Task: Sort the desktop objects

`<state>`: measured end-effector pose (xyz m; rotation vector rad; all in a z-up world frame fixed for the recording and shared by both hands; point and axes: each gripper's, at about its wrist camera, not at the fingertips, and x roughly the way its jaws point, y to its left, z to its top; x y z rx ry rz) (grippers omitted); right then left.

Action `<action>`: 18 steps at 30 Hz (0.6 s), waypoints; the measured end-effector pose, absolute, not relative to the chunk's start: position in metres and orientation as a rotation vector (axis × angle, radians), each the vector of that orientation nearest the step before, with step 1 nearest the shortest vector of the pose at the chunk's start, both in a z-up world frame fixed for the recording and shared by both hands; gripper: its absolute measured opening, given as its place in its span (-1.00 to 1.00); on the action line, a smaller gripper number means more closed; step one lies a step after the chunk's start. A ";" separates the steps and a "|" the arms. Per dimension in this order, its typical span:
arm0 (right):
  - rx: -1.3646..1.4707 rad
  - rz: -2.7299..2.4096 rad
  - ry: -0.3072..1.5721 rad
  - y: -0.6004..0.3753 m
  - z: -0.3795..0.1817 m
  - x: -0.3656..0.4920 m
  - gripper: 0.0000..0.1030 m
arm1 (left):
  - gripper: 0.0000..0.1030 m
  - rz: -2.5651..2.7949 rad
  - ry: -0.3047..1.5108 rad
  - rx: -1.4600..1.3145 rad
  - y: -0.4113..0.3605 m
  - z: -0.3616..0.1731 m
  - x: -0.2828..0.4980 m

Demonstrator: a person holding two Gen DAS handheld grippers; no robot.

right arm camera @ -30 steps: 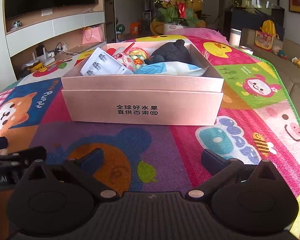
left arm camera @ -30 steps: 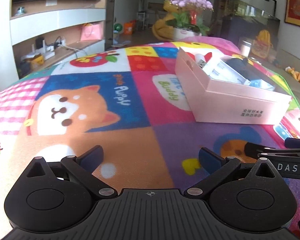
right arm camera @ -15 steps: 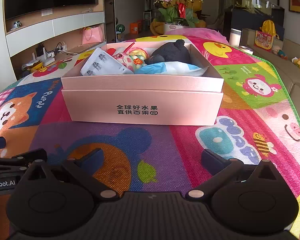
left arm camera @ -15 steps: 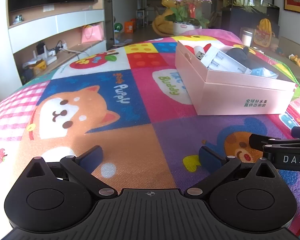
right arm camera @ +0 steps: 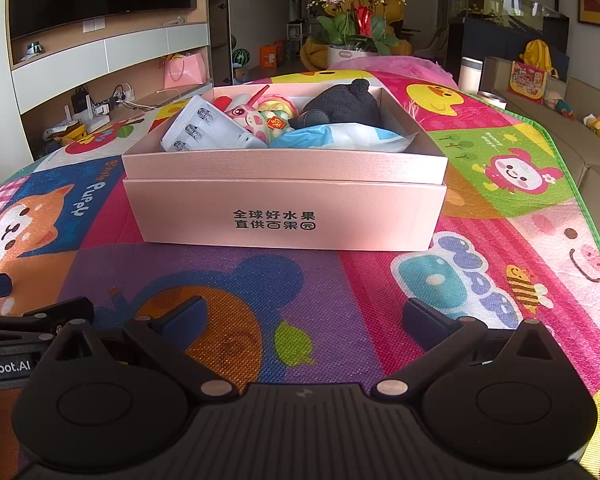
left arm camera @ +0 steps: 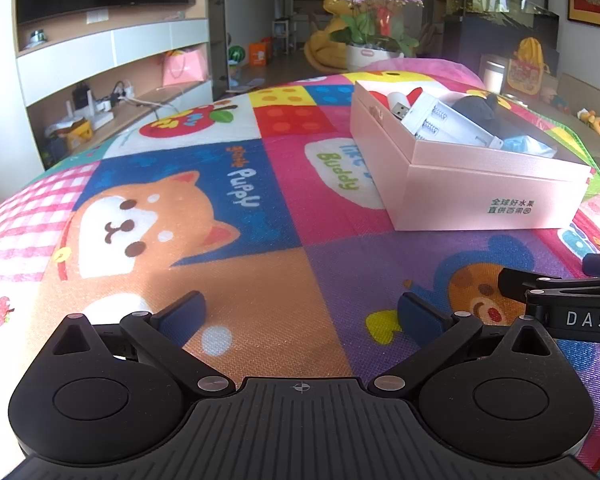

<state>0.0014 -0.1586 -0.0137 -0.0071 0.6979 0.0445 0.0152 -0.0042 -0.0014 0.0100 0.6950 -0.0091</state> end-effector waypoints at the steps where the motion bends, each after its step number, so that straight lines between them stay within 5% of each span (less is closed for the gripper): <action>1: -0.007 0.045 0.698 -0.159 -0.014 0.002 1.00 | 1.00 -0.010 0.695 0.009 -0.003 -0.001 0.015; 18: -0.007 0.044 0.698 -0.158 -0.014 0.002 1.00 | 1.00 -0.010 0.695 0.008 -0.004 -0.001 0.015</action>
